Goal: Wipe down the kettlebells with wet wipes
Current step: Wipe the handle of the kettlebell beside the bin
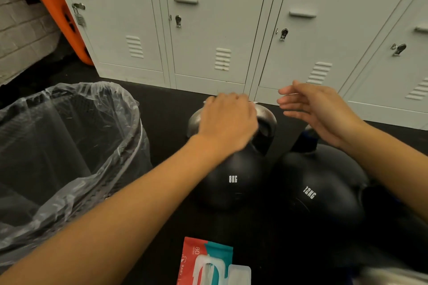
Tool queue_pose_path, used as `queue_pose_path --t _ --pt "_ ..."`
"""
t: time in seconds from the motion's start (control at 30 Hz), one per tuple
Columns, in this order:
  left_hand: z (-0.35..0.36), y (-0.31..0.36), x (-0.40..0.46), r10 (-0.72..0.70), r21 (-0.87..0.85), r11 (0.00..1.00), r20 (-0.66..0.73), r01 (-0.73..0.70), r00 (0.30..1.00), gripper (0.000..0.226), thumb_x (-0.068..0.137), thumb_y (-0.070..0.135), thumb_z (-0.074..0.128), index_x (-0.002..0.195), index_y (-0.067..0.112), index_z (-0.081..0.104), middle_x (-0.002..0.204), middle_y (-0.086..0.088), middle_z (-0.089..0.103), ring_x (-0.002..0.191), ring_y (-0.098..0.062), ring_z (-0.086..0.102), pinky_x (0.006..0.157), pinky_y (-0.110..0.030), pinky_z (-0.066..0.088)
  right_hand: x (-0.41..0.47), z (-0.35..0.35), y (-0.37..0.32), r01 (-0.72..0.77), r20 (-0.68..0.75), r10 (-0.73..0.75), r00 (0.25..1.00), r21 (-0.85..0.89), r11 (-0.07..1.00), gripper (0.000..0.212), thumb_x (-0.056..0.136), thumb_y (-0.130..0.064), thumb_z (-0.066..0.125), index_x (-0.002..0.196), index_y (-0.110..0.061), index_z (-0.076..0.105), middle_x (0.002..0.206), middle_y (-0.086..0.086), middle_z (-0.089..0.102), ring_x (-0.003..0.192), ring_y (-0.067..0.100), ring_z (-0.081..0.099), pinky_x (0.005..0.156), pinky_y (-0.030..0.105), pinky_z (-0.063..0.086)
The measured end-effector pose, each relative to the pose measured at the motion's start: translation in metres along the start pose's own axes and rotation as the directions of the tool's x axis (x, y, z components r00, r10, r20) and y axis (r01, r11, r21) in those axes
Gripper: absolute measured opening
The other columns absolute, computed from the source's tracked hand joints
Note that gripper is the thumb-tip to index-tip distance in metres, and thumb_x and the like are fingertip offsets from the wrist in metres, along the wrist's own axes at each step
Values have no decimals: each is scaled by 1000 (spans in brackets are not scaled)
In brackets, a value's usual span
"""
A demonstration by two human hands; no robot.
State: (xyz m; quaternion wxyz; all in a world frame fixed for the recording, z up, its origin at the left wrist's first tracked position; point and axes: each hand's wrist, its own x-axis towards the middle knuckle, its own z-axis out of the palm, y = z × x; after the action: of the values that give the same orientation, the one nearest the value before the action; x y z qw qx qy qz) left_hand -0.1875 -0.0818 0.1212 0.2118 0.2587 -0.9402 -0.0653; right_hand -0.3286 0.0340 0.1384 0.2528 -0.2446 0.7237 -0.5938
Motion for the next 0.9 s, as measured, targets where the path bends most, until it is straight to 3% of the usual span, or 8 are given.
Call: queue_pose_path --t 0.07,0.13,0.27,0.4,0.57,0.67,0.77,0.9 --pt "14 15 -3 166 163 974 -38 -158 985 27 96 26 36 112 12 54 115 -9 60 108 -29 52 96 -40 33 -3 4 -2 85 -15 -85 996 -12 996 33 105 -28 43 95 -12 70 92 7 72 92 18 68 87 27 55" --pt "23 25 -5 208 161 965 -5 -205 978 37 96 28 35 124 8 49 123 -10 57 116 -28 49 105 -41 27 -7 8 -3 156 8 -156 988 -13 988 33 105 -28 43 97 -13 70 100 8 73 98 18 69 91 27 54" --pt "24 38 -5 160 -40 986 -11 -160 987 46 95 30 40 129 -1 46 124 -16 54 120 -30 44 111 -40 21 -13 17 -2 174 79 -186 979 142 974 35 105 -32 41 104 -12 69 107 7 72 106 14 68 91 26 54" --pt "17 25 -4 102 -368 921 -81 -125 991 26 90 18 44 109 3 54 105 -13 59 102 -28 50 95 -37 36 -11 26 8 212 119 -237 964 189 959 35 106 -31 36 110 -13 66 113 2 70 111 11 65 91 25 52" --pt "6 -12 -21 92 -525 832 -186 -178 978 35 92 9 49 126 9 55 122 -3 60 116 -15 49 95 -9 28 -15 34 17 418 267 -370 890 -153 896 27 104 -29 44 118 -26 67 117 -13 69 115 -1 60 101 16 43" --pt "3 -37 -33 70 -518 830 -272 -207 960 37 90 6 52 126 12 54 122 0 55 115 -10 46 97 -8 31 -14 34 22 500 283 -418 863 -361 787 24 99 -32 55 120 -32 68 116 -16 69 113 -2 59 99 20 45" --pt "12 -60 -48 -65 -541 837 -243 -80 968 44 90 14 58 132 17 46 128 4 46 119 -4 36 98 -3 26 -12 25 26 509 280 -425 861 -468 723 25 97 -34 58 120 -36 68 112 -20 68 109 0 59 96 23 45" --pt "38 -81 -72 -297 -676 717 -72 173 952 67 83 34 70 139 22 36 131 10 39 126 -4 33 104 -16 29 -11 12 36 362 248 -278 928 -416 835 19 100 -34 52 114 -39 65 109 -20 68 107 1 60 96 20 43"
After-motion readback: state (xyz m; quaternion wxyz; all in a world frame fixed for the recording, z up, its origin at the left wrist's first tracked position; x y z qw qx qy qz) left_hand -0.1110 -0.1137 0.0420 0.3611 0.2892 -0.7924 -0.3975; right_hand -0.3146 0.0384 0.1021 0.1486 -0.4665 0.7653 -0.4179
